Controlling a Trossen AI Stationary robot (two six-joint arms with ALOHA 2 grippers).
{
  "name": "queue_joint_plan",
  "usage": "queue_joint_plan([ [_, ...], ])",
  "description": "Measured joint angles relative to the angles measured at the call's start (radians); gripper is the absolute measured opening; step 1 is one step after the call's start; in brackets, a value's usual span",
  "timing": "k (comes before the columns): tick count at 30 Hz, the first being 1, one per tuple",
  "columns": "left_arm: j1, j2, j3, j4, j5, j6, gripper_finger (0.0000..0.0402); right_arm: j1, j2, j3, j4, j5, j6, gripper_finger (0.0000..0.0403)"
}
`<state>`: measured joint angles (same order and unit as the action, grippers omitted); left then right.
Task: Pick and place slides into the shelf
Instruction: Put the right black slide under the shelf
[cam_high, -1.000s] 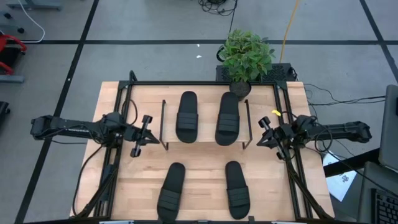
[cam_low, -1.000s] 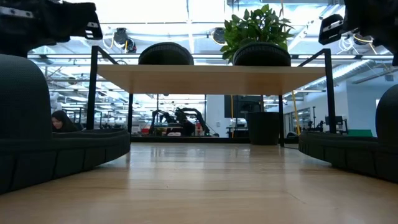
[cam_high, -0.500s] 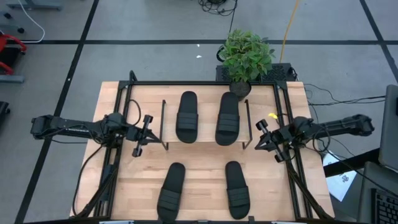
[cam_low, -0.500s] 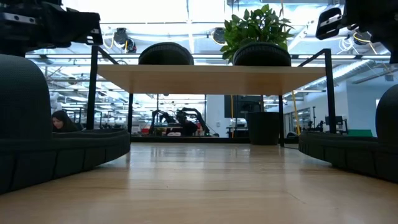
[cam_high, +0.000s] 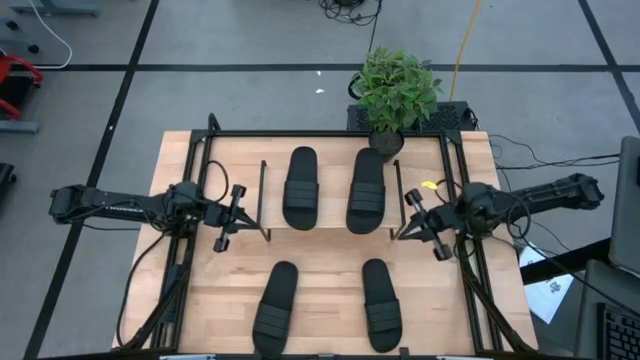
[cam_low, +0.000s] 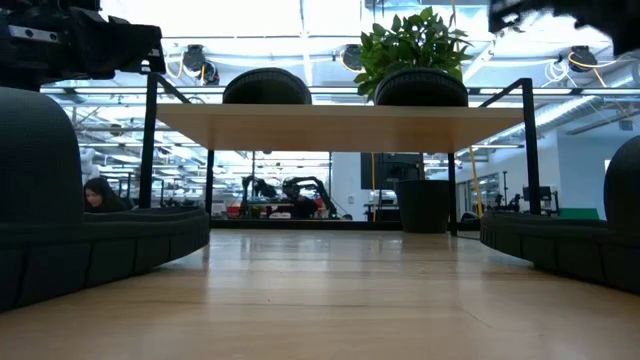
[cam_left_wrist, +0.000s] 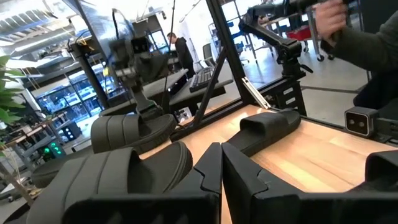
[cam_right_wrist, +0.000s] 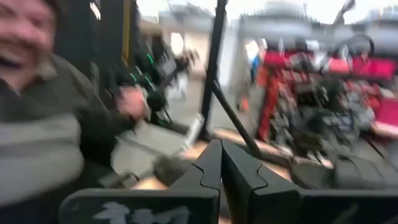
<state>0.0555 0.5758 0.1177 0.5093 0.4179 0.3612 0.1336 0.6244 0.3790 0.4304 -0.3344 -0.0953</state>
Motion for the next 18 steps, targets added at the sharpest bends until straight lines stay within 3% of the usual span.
queue_joint_plan([
  [3,0.000,0.000,0.000,0.001,0.000,0.002,0.0003,0.032,0.081,0.152,-0.182,0.070,-0.064,0.0000],
  [12,0.000,0.000,0.000,-0.014,-0.001,-0.006,0.0002,0.083,0.196,0.495,-0.537,0.099,-0.048,0.0000],
  [16,0.000,0.000,0.000,-0.015,-0.001,-0.008,0.0007,0.144,0.245,0.595,-0.560,0.111,-0.038,0.0012],
  [18,0.000,0.000,0.000,-0.015,-0.001,-0.009,0.0012,0.187,0.281,0.633,-0.561,0.172,-0.036,0.0025],
])
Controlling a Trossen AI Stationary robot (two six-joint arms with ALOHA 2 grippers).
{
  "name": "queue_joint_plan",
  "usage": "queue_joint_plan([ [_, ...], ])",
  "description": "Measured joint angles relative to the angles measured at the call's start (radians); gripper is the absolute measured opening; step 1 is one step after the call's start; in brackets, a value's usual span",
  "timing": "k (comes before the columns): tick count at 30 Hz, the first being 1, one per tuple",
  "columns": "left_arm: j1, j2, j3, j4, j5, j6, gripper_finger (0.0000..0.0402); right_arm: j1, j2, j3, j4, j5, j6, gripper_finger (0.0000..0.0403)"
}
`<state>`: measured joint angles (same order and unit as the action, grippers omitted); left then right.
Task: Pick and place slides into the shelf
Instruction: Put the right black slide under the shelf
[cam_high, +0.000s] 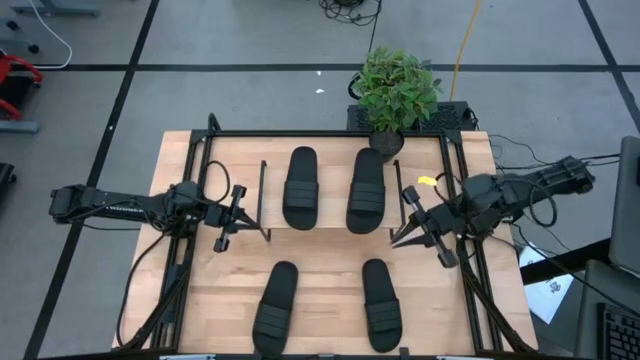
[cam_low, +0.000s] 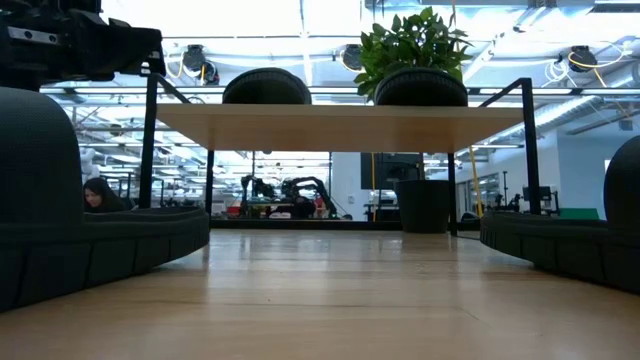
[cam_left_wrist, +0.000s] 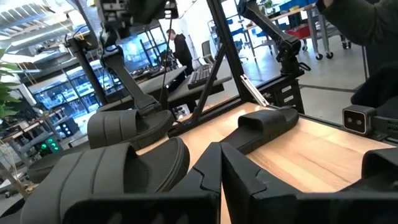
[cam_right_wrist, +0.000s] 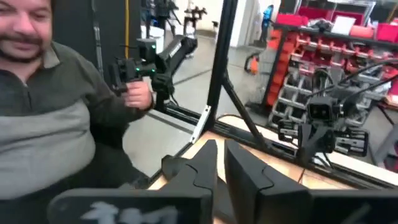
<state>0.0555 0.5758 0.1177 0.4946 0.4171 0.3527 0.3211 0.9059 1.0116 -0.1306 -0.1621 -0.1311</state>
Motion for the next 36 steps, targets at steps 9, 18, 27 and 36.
queue_joint_plan([
  [9,0.000,0.000,0.000,-0.009,0.000,-0.022,0.0005,0.097,0.136,0.097,-0.227,0.137,0.250,0.0163],
  [18,0.000,0.000,0.000,-0.031,0.000,-0.021,0.0011,0.228,0.259,0.096,-0.050,0.083,0.489,0.0280],
  [27,0.000,0.000,0.000,-0.039,0.000,-0.021,0.0009,0.284,0.359,0.096,-0.220,0.087,0.775,0.0282],
  [36,0.000,0.000,0.000,-0.051,0.000,-0.025,0.0003,0.301,0.422,0.085,-0.254,0.113,0.877,0.0283],
])
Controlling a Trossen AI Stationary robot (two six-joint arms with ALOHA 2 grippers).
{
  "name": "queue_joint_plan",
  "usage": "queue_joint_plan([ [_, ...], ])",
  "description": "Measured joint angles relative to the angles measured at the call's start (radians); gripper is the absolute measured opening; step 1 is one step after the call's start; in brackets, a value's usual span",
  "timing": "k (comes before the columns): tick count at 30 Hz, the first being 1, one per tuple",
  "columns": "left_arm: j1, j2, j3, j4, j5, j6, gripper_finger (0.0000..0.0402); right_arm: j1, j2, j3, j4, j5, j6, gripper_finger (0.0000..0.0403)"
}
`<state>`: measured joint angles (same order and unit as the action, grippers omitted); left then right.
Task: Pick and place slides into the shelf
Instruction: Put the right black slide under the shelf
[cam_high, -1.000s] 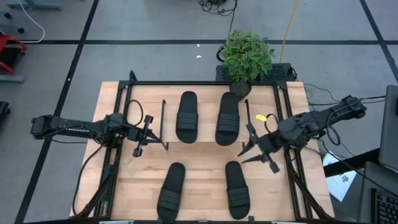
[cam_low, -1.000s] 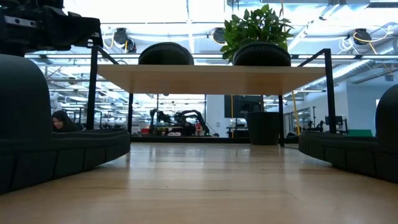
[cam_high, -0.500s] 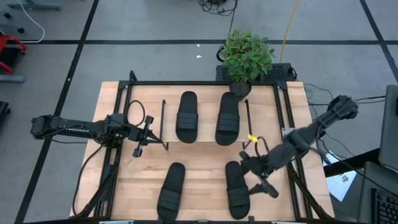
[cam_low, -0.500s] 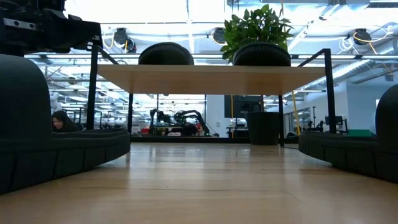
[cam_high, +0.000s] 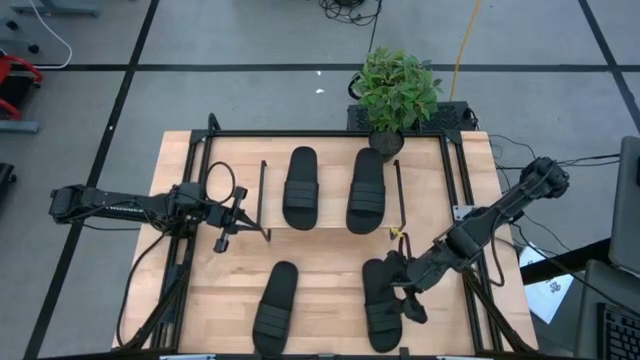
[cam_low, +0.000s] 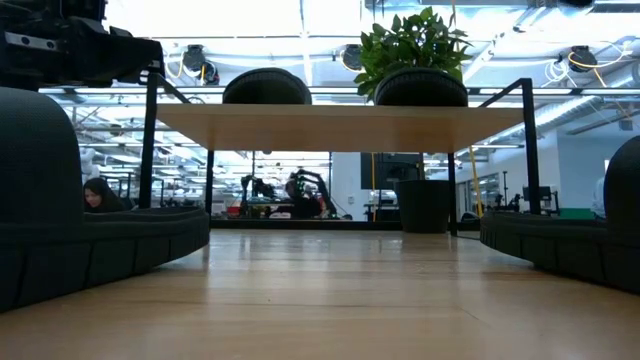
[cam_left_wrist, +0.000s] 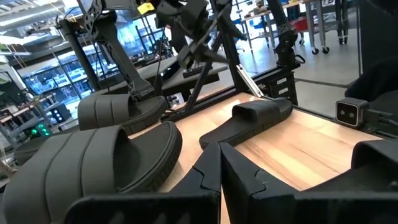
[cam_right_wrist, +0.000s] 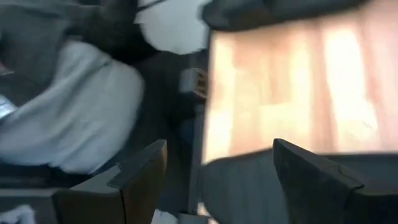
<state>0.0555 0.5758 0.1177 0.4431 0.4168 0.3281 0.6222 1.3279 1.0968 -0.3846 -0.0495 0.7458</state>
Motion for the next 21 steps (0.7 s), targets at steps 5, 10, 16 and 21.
queue_joint_plan([
  [5,0.000,0.000,0.000,0.001,0.000,-0.018,0.0018,0.023,0.001,-0.071,0.017,0.050,0.090,0.0283],
  [10,0.000,0.000,0.000,0.002,0.000,-0.017,0.0022,0.049,0.001,-0.197,0.146,0.055,0.186,0.0283],
  [16,0.000,0.000,0.000,0.002,0.000,-0.017,0.0007,0.053,0.001,-0.318,0.208,0.074,0.222,0.0283],
  [21,0.000,0.000,0.000,0.002,0.000,-0.017,0.0005,0.052,0.001,-0.350,0.226,0.074,0.202,0.0283],
])
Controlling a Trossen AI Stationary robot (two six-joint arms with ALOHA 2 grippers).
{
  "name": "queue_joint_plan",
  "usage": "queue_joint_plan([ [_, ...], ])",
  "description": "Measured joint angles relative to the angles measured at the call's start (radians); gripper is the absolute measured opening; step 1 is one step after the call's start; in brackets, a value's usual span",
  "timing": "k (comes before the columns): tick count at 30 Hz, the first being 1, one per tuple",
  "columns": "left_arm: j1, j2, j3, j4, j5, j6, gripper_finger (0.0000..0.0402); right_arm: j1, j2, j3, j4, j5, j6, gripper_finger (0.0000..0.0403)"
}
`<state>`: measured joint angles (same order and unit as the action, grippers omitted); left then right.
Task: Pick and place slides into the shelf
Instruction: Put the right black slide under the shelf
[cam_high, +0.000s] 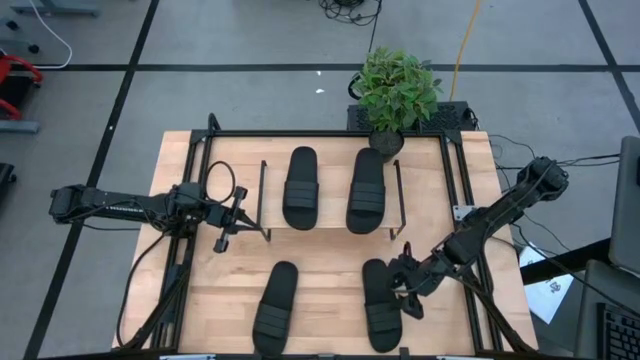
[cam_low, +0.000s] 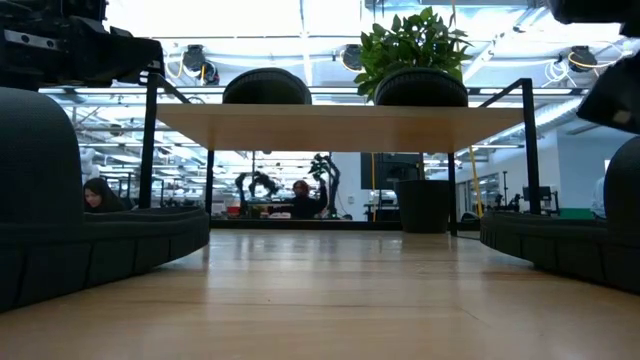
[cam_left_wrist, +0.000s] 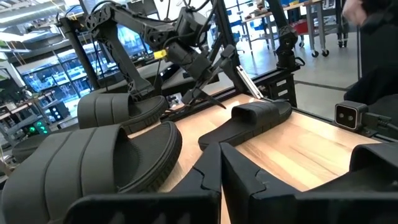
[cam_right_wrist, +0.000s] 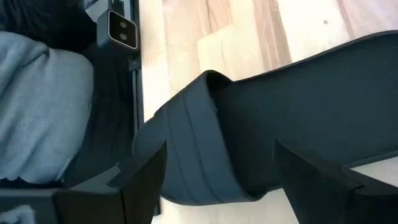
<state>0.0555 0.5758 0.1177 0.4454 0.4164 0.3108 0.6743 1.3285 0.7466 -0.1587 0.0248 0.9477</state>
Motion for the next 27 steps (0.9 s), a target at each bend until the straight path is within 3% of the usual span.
queue_joint_plan([
  [11,0.000,0.000,0.000,0.000,0.000,0.000,0.0025,0.002,0.049,-0.056,0.088,-0.004,-0.017,0.0283],
  [18,0.000,0.000,0.000,-0.001,-0.001,0.000,0.0026,0.002,0.156,-0.056,0.280,-0.095,-0.038,0.0280],
  [23,0.001,0.000,0.000,-0.002,-0.010,0.000,0.0026,0.002,0.208,-0.056,0.321,-0.149,-0.021,0.0249],
  [27,0.001,0.000,0.000,-0.004,-0.027,-0.001,0.0026,0.002,0.221,-0.056,0.322,-0.181,-0.028,0.0198],
])
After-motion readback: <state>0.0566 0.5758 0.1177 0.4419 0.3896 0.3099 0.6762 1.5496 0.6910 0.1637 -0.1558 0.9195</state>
